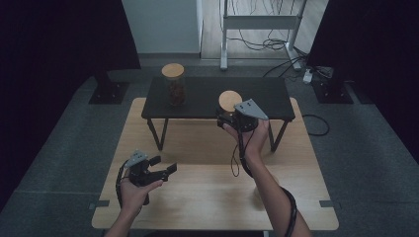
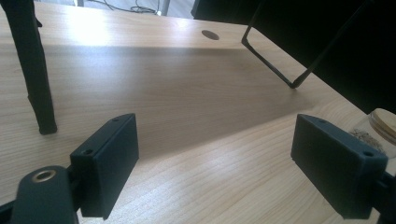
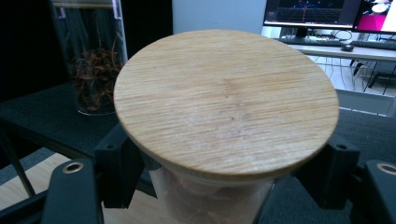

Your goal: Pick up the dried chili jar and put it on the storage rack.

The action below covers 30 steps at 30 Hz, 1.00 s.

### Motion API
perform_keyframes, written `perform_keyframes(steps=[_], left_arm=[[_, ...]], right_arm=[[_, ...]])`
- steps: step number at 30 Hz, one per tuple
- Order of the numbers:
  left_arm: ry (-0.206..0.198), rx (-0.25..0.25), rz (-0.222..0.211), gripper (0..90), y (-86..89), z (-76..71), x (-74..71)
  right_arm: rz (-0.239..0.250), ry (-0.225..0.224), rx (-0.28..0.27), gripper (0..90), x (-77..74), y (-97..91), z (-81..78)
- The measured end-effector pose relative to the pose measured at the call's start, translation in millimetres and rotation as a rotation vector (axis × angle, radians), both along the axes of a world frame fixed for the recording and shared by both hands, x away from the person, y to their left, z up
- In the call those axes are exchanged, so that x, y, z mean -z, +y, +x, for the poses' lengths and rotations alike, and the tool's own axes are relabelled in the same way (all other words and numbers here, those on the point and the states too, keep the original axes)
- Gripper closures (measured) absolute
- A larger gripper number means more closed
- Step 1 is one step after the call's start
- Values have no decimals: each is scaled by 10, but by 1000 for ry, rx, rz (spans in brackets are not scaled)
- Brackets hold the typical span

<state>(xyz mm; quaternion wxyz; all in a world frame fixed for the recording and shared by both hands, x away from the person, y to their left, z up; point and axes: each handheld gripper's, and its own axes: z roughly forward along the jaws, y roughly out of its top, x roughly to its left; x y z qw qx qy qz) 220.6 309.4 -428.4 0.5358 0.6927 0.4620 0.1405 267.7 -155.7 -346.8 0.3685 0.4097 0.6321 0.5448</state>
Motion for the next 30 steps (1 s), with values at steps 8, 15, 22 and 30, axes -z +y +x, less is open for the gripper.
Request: perform_keyframes(steps=[8,15,22,30], left_arm=[[0,-4,-3,149,16,4,-1],[4,-4,-3,149,21,12,5],[5,-4,-5,149,21,17,8],[8,-5,-3,149,27,21,12]], right_arm=[[-5,0,6,254,-35,25,95],[-14,4,13,254,-75,58,174],[-24,7,21,254,-97,94,253],[-25,7,30,254,-105,131,340]])
